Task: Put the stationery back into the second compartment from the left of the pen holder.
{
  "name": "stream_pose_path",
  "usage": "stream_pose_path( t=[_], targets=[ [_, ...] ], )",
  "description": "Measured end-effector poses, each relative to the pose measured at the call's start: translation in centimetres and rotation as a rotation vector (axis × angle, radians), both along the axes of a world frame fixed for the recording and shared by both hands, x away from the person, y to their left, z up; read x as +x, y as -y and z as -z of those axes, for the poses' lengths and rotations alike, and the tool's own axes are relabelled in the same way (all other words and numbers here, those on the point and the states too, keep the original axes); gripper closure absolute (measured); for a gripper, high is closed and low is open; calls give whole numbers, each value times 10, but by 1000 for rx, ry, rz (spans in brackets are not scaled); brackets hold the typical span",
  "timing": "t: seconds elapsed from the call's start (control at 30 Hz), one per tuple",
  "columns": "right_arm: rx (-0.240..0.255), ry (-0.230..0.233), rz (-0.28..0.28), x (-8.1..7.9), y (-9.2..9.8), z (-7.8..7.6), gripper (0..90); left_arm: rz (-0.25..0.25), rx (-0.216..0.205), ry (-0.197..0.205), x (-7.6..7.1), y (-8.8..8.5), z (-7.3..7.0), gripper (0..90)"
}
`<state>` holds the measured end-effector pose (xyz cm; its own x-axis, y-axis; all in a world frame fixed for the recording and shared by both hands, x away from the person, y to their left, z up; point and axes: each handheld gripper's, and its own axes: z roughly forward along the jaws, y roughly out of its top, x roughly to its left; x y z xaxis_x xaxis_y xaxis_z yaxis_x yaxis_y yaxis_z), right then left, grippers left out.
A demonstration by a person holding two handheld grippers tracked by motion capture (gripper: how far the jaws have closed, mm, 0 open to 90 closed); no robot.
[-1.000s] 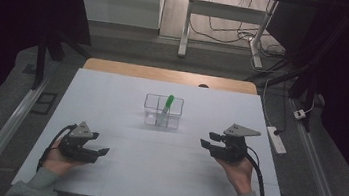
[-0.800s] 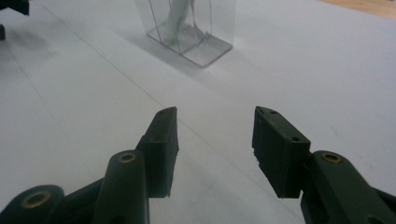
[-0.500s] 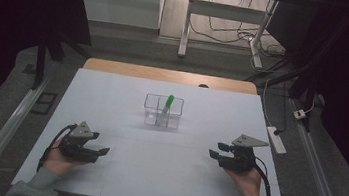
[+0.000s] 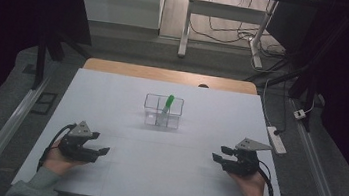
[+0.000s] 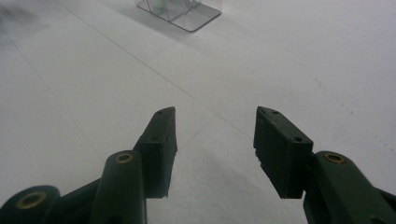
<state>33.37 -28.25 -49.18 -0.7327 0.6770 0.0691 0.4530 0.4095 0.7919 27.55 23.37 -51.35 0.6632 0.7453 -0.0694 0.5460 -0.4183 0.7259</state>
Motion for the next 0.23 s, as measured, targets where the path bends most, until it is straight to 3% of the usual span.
stream_pose_path(
  t=[0.23],
  targets=[
    [-9, 4, 2, 0, 2, 1, 477, 3, 8, 0, 1, 0, 0, 289]
  ],
)
